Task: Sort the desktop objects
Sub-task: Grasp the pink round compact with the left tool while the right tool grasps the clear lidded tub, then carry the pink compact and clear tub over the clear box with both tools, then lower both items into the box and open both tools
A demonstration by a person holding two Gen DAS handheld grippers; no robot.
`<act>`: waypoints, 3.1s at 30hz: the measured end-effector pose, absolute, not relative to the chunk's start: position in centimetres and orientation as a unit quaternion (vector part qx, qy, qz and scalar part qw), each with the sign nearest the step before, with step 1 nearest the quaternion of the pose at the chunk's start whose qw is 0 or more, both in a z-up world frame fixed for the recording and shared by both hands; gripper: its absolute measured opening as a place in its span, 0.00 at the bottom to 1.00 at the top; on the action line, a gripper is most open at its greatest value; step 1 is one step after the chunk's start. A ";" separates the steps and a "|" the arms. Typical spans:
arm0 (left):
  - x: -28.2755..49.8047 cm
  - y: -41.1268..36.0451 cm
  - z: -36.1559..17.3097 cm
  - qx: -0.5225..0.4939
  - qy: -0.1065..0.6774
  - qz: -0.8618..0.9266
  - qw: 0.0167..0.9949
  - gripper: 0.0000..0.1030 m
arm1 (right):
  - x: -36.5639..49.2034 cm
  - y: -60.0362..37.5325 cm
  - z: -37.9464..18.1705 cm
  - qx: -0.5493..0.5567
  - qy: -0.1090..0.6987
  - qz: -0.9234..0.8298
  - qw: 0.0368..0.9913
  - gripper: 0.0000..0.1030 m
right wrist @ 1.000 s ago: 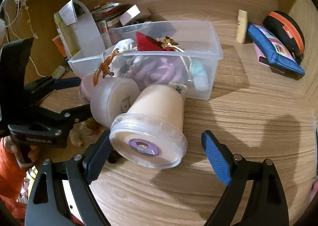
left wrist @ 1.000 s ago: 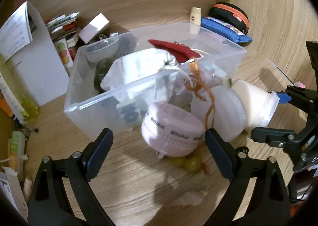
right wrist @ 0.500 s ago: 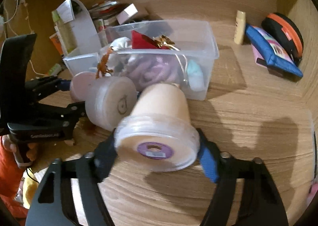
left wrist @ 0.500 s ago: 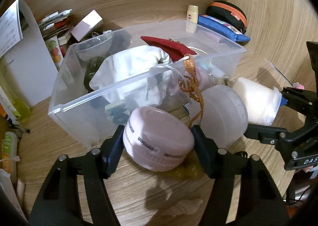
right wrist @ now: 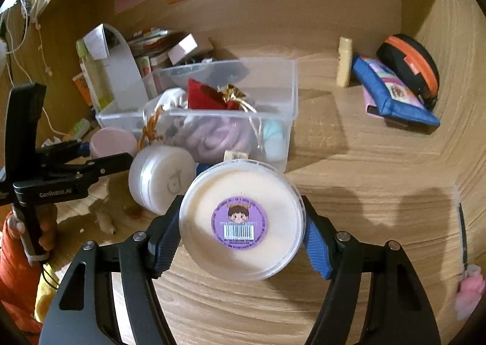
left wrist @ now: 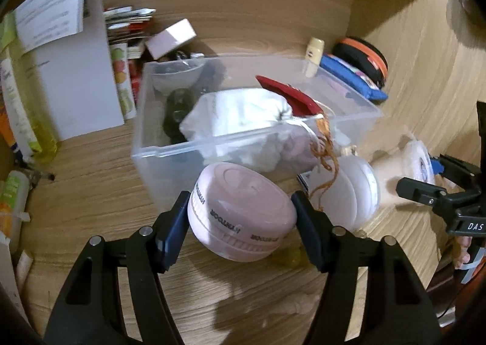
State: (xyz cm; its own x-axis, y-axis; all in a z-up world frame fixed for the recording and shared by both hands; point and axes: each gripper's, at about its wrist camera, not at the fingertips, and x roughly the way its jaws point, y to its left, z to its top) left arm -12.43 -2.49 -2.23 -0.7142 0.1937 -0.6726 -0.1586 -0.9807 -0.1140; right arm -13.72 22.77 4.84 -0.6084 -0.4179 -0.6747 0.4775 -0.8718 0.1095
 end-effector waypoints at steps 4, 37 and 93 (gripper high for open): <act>-12.2 -2.8 -1.9 -0.356 -0.032 0.930 0.085 0.64 | -13.8 22.9 5.0 0.367 0.036 -0.896 0.248 0.65; -14.1 -5.2 5.2 -0.287 -0.049 0.953 0.087 0.64 | -16.6 22.6 12.5 0.279 -0.005 -0.922 0.267 0.63; -17.6 -4.5 3.6 -0.315 -0.040 0.945 0.082 0.70 | -22.1 17.5 9.4 0.317 0.026 -0.912 0.260 0.71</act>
